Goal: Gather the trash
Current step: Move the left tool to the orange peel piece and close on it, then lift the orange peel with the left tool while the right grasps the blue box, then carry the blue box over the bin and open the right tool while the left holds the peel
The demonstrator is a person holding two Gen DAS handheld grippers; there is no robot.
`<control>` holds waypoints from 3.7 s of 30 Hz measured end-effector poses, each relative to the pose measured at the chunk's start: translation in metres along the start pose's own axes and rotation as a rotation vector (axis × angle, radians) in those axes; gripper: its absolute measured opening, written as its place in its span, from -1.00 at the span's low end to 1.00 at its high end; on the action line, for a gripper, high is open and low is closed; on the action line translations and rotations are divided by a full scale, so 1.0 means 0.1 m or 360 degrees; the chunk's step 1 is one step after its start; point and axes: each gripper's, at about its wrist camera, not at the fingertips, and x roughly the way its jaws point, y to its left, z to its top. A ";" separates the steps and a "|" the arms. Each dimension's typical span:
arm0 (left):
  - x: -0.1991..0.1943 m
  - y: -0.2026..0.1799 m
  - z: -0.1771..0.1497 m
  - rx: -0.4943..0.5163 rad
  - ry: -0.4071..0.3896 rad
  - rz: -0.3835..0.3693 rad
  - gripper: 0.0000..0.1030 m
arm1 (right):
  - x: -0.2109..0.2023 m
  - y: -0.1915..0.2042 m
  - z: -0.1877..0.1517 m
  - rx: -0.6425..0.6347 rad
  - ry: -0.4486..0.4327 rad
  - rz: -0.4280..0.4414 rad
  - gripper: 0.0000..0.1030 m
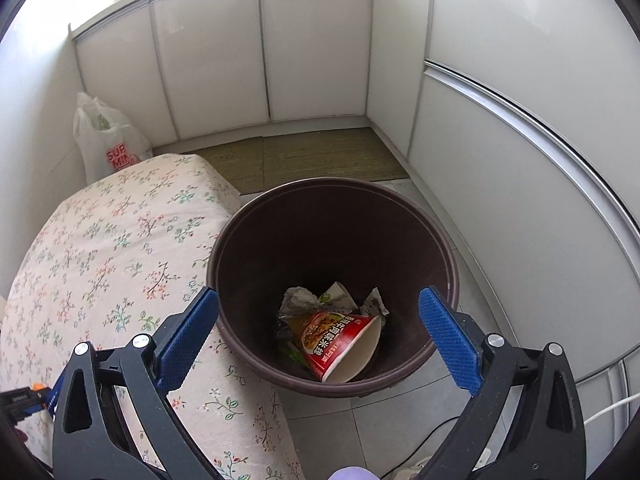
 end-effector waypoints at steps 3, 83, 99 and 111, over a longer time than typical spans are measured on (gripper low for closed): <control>-0.01 -0.03 0.00 0.0065 -0.0033 0.0015 -0.16 | 0.00 0.09 -0.03 -0.0028 0.0028 0.0051 0.86; -1.06 0.53 0.61 0.0270 -0.0632 -0.0501 -0.55 | -0.46 1.64 0.14 0.0108 -0.0024 0.0523 0.03; -0.86 -0.02 0.37 0.0474 -0.0619 -0.0458 -0.55 | -0.25 0.43 0.52 0.0105 -0.0329 0.0054 0.04; -0.74 -1.08 0.08 0.0710 -0.0555 -0.0512 -0.55 | 0.35 -0.33 0.45 0.0213 -0.0164 -0.0192 0.39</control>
